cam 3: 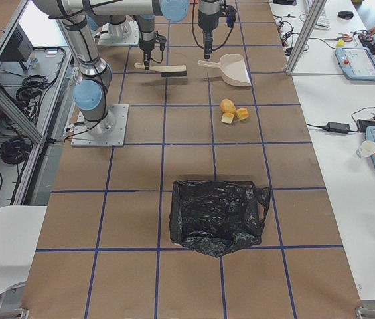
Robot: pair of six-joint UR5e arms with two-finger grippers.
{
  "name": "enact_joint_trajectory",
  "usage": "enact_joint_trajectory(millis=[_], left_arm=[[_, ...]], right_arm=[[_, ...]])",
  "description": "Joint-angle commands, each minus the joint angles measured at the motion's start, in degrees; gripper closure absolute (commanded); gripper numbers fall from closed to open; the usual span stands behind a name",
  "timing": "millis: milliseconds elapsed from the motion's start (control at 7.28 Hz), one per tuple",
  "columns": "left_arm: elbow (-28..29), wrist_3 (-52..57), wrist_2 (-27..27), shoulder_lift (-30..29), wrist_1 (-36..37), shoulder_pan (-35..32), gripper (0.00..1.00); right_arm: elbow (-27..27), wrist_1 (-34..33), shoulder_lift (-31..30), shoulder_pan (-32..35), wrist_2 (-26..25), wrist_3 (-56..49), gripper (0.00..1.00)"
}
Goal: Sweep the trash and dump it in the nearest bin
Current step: 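Lift the brush with the left gripper while the right gripper reaches the dustpan handle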
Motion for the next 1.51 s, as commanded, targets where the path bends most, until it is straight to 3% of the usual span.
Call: enact_joint_trajectory(millis=[0,275,549,824,1099,1373], left_arm=[[0.74,1.14,1.06,6.11,-4.74,0.04,1.00],[3.88,2.98,1.41,12.00,-16.06,0.12,1.00],[9.32,10.75,3.34,13.79,-25.66,4.40,1.00],[16.26,27.33,4.22,13.79,-32.25,16.76,1.00],[18.93,46.32,8.52,13.70,-34.22,31.60,1.00],[18.32,58.49,8.01,13.18,-33.61,43.75,1.00]], right_arm=[[-0.61,-0.97,0.38,-0.09,0.38,0.03,0.00],[-0.97,-3.76,1.96,0.44,0.11,-0.06,0.00],[-0.27,-3.79,3.10,2.36,0.38,0.64,0.00],[-0.70,-5.79,10.63,7.87,0.56,3.52,0.00],[-0.61,-17.79,20.03,14.74,0.30,10.64,0.00],[1.22,-27.46,23.84,19.93,-0.40,13.56,0.07]])
